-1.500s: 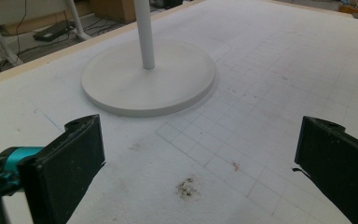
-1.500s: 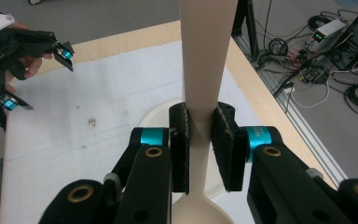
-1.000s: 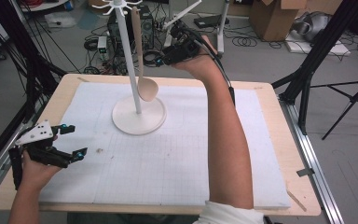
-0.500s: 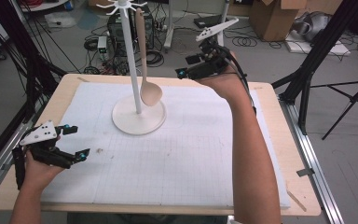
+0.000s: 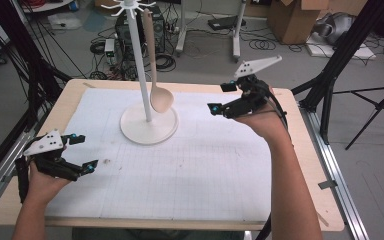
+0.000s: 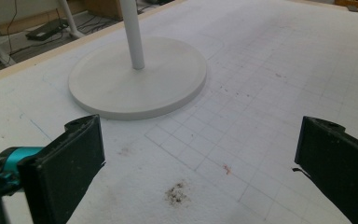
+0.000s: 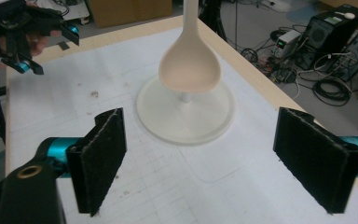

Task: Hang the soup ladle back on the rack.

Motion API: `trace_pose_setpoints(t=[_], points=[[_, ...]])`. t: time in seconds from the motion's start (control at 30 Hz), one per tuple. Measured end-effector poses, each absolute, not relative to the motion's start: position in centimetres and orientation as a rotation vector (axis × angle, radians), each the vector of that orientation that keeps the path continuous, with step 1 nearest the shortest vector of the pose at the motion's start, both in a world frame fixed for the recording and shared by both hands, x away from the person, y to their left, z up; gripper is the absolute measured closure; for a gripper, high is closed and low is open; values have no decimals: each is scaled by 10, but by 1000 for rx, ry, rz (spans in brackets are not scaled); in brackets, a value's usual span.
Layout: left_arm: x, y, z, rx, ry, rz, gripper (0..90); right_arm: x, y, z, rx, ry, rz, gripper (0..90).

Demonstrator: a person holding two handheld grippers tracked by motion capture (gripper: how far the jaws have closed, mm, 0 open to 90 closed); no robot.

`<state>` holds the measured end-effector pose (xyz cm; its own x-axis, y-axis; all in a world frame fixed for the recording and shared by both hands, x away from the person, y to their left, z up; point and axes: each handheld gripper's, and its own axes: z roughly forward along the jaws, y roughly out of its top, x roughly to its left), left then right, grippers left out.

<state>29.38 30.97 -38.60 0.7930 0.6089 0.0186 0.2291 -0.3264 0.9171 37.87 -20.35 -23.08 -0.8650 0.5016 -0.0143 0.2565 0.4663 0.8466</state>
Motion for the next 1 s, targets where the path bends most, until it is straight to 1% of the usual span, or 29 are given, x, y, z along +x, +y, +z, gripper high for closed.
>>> trace_pose_setpoints(t=[0.17, 0.43, 0.63, 0.77, 0.8, 0.87, 1.0], points=[[294, 309, -387, 1907, 632, 444, 17, 370, -216, -257, 696, 2433, 1372, 108], [294, 309, -388, 1902, 635, 437, 17, 355, -225, -290, 724, 2397, 1389, 100], [295, 309, -389, 1902, 633, 434, 17, 343, -230, -319, 743, 2377, 1442, 89], [295, 308, -389, 1906, 630, 432, 17, 340, -233, -339, 778, 2391, 1420, 81], [295, 308, -389, 1907, 629, 432, 17, 339, -234, -343, 784, 2392, 1418, 73], [295, 308, -390, 1907, 629, 429, 17, 337, -236, -351, 791, 2393, 1426, 25], [296, 308, -390, 1907, 635, 431, 17, 334, -236, -358, 782, 2392, 1404, 25]])
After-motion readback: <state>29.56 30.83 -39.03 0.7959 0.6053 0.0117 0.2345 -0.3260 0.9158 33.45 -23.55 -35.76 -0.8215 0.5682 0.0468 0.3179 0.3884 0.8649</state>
